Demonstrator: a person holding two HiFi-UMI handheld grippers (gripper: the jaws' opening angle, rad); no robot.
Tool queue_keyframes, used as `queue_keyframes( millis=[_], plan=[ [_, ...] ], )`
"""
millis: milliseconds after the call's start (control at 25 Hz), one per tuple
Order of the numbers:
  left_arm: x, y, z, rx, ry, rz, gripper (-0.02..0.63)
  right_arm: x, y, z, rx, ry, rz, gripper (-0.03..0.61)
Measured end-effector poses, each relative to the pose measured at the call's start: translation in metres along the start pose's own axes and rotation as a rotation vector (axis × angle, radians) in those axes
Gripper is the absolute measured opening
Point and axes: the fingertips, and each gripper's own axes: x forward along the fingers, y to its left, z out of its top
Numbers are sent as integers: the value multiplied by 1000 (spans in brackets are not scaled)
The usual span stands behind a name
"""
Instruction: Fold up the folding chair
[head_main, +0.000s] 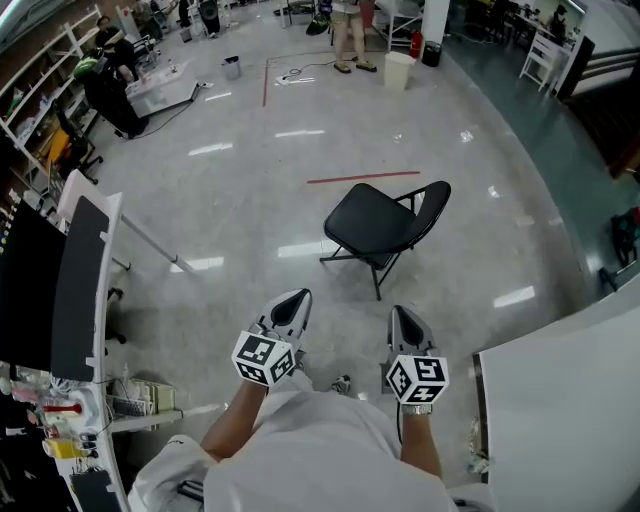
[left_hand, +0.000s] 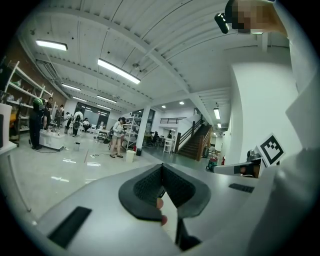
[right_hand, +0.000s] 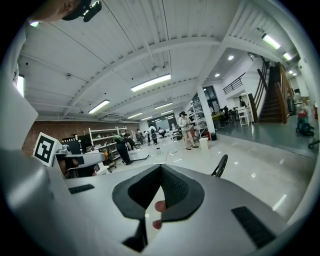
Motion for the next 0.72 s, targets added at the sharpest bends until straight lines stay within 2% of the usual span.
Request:
queue_keyframes(
  millis=[160,400,720],
  plan=[
    [26,3,0,-17,9,-30,11,7,-17,1,15,3,-40,5],
    [82,-4,-4,-22,32,-124,11,19,-60,4,42,8,-139,5],
    [158,44,12,-49,48,-210,11,83,-77,25,38,28,-232,5]
  ],
)
